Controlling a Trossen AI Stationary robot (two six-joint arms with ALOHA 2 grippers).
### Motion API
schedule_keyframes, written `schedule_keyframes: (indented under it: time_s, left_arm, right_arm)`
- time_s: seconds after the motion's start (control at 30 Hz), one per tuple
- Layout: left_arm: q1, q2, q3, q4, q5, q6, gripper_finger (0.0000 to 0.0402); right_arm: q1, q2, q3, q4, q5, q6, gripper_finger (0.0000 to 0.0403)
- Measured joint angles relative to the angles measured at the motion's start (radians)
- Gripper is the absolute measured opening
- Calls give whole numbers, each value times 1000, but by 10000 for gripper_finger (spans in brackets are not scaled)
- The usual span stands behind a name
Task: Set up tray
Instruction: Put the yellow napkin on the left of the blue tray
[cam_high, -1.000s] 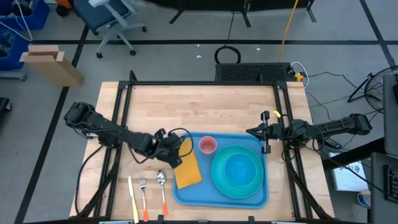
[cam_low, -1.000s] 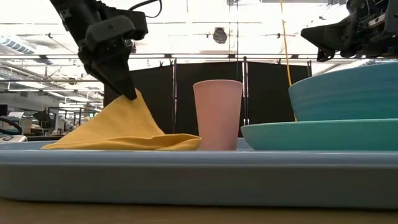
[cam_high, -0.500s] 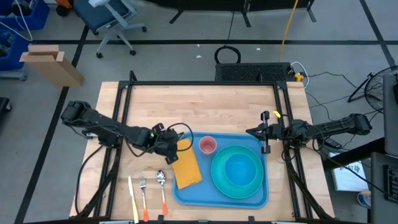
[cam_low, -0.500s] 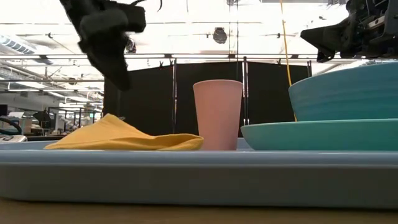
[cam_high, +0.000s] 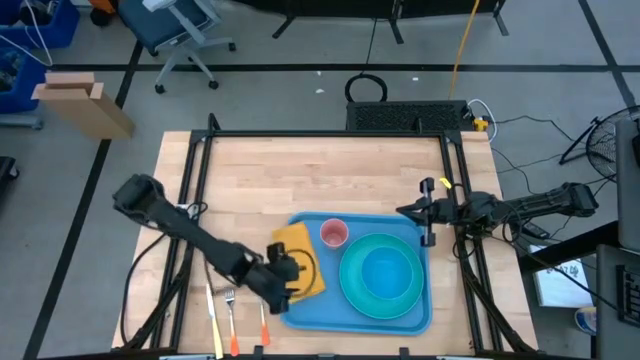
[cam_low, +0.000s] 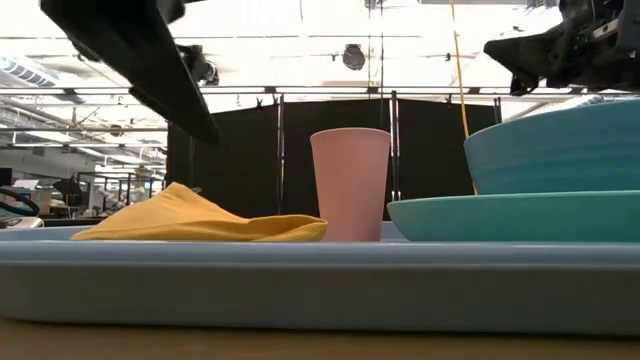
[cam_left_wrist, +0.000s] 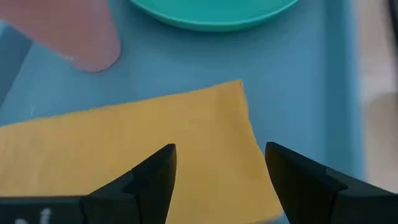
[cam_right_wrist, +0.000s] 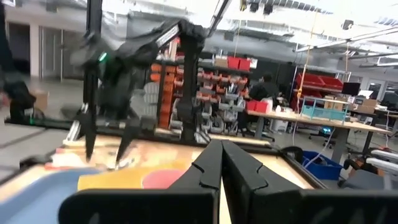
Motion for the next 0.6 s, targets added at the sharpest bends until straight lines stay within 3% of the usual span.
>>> schedule_keyframes:
  time_s: [0.1, 0.27, 0.37, 0.5, 0.6]
  left_arm:
    - [2, 144, 164, -125, -11, 1, 250]
    - [8, 394, 550, -445, -58, 83, 250]
    - [11, 495, 746, -635, -91, 45, 250]
    - [18, 590, 894, -719, -43, -8, 250]
    - [20, 621, 914, -740, -27, -37, 250]
  right_arm:
    - [0, 0, 0, 29, -1, 15, 0]
    - [0, -1, 0, 38, -2, 25, 0]
    - [0, 0, 0, 38, -2, 41, 0]
    - [0, 0, 0, 35, -3, 44, 0]
    - [0, 0, 0, 29, -3, 44, 0]
